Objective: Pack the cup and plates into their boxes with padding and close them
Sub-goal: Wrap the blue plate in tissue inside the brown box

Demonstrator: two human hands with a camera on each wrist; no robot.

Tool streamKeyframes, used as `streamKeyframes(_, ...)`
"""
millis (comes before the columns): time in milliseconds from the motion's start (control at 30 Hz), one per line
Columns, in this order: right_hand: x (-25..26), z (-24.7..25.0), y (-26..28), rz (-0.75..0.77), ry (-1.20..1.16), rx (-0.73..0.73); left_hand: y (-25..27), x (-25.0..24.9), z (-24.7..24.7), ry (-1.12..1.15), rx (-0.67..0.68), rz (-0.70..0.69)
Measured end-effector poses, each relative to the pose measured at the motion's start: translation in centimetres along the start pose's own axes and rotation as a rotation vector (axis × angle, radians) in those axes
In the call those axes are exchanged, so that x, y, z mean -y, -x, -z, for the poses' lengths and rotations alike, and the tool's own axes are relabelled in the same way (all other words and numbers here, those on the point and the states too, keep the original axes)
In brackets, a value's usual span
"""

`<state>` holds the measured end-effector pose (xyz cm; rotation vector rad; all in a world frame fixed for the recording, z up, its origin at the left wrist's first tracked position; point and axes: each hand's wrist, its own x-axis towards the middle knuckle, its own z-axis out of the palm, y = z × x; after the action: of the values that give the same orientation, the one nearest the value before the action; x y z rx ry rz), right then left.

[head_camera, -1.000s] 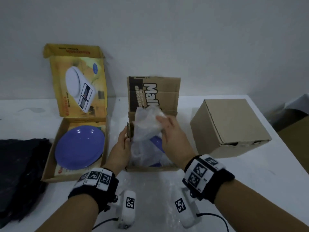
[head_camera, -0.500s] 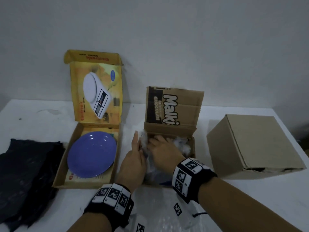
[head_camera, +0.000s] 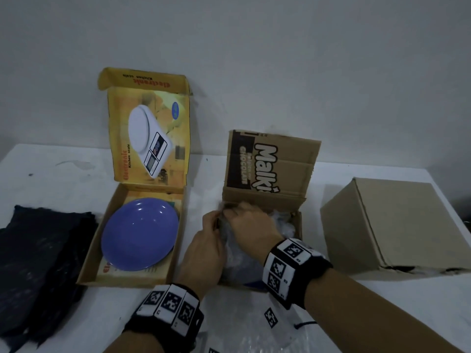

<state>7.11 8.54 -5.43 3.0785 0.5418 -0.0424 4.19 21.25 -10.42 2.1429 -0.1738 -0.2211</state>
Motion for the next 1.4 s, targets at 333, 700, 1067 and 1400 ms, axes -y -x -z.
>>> streamKeyframes(333,-0.6,1.4,-0.1,-0.068,-0.347,0.241,0.0,-0.1,0.0,0.014,0.011,-0.02)
streamKeyframes(700,-0.2,0.3,-0.9,0.019,-0.091,0.502,0.0,0.2,-0.3,0.004,-0.003,0.042)
streamKeyframes(1067,-1.3,4.8,6.2,-0.105,-0.542,0.155,0.0,-0.5,-0.1,-0.042,-0.06,0.027)
streamKeyframes(1400,2.7,-0.4,15.4,0.029,-0.282,0.344,0.8,-0.9,0.6,-0.084,-0.072,-0.009)
